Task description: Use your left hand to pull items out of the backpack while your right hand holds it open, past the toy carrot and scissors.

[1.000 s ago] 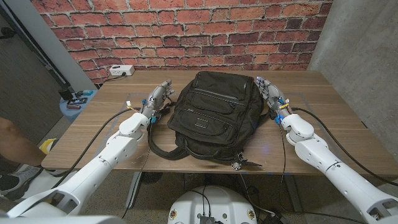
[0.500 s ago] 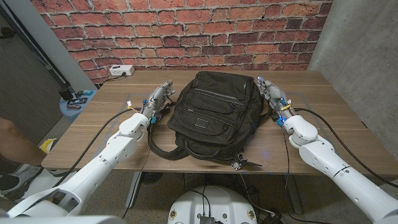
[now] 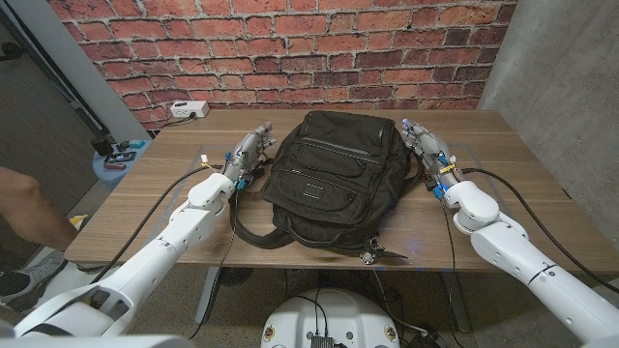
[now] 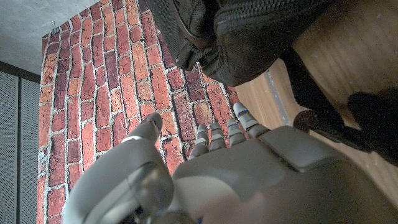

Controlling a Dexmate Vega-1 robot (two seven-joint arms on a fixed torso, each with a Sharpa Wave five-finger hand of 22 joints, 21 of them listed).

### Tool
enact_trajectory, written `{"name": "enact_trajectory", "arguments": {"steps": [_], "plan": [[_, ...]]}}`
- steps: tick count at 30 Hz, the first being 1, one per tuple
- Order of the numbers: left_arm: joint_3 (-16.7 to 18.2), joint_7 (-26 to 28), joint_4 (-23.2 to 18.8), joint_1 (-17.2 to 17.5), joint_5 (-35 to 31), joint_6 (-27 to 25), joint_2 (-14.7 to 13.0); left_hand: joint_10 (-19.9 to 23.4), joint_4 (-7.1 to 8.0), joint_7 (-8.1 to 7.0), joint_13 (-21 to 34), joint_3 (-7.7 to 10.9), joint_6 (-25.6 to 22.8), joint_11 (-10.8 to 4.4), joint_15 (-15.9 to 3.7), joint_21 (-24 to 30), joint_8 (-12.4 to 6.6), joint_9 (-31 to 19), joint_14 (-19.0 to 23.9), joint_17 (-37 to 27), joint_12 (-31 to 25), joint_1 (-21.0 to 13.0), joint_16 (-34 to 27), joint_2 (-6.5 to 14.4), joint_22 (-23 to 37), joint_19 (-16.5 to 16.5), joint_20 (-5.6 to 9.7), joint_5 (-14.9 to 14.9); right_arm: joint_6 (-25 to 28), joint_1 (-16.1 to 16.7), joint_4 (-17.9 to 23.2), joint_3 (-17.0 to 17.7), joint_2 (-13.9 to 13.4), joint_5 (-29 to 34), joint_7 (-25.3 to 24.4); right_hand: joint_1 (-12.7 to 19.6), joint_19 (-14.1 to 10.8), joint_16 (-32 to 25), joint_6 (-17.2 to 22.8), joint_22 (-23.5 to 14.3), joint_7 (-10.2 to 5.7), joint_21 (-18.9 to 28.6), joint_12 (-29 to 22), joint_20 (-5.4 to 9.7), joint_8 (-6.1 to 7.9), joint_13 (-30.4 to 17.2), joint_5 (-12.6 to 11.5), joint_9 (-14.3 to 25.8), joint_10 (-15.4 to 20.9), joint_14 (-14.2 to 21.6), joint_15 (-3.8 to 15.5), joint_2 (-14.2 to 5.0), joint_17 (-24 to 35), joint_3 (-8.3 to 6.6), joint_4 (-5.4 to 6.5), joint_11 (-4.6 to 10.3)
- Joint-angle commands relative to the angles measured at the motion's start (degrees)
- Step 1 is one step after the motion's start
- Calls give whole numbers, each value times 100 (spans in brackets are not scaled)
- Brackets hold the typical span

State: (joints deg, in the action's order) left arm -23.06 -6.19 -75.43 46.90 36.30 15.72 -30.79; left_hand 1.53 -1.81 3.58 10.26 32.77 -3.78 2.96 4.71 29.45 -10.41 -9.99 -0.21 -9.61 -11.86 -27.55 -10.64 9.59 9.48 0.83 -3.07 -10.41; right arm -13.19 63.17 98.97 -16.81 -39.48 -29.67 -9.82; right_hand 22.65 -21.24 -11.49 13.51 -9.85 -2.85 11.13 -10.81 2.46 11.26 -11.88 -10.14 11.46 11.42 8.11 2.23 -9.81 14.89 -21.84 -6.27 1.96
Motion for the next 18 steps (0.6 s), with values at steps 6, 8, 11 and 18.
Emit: {"name": "enact_trajectory", "arguments": {"steps": [6, 8, 11, 18], "plan": [[-22, -174, 275, -172, 1, 104, 65, 33, -63, 22, 34, 5, -48, 40, 58, -34, -9, -11, 10, -13, 17, -134, 13, 48, 9, 31, -17, -48, 641, 579, 1003, 134, -433, 630, -640, 141, -53, -19, 52, -5, 47, 26, -42, 219, 25, -16, -9, -10, 13, 28, 195, 35, -33, -47, -97, -41], [-34, -181, 268, -179, -20, 112, 60, 35, -68, 28, 34, 6, -51, 38, 56, -39, -10, -11, 9, -13, 16, -138, 13, 50, 9, 32, -20, -49, 742, 698, 1169, 191, -546, 715, -693, 180, -62, -19, 91, -5, 52, 28, -49, 219, 39, -13, -12, -12, 27, 37, 189, 41, -52, -62, -127, -44], [-44, -173, 275, -184, -46, 137, 68, 35, -84, 29, 35, 9, -55, 19, 62, -53, -10, -11, 12, -14, 17, -147, 12, 53, 9, 36, -19, -51, 728, 833, 1268, 271, -596, 760, -731, 205, -77, -20, 113, -4, 62, 32, -55, 220, 47, -11, -13, -13, 39, 43, 192, 46, -64, -71, -145, -41], [-47, -120, 172, -114, -65, 137, 51, 31, -110, 34, 35, 12, -55, 34, 63, -75, -8, -11, 13, -15, 21, -160, 11, 55, 10, 47, -17, -54, 820, 1118, 1562, 435, -700, 903, -845, 265, -90, -18, 139, -3, 72, 34, -56, 219, 52, -6, -17, -16, 42, 47, 197, 59, -92, -90, -190, -36]]}}
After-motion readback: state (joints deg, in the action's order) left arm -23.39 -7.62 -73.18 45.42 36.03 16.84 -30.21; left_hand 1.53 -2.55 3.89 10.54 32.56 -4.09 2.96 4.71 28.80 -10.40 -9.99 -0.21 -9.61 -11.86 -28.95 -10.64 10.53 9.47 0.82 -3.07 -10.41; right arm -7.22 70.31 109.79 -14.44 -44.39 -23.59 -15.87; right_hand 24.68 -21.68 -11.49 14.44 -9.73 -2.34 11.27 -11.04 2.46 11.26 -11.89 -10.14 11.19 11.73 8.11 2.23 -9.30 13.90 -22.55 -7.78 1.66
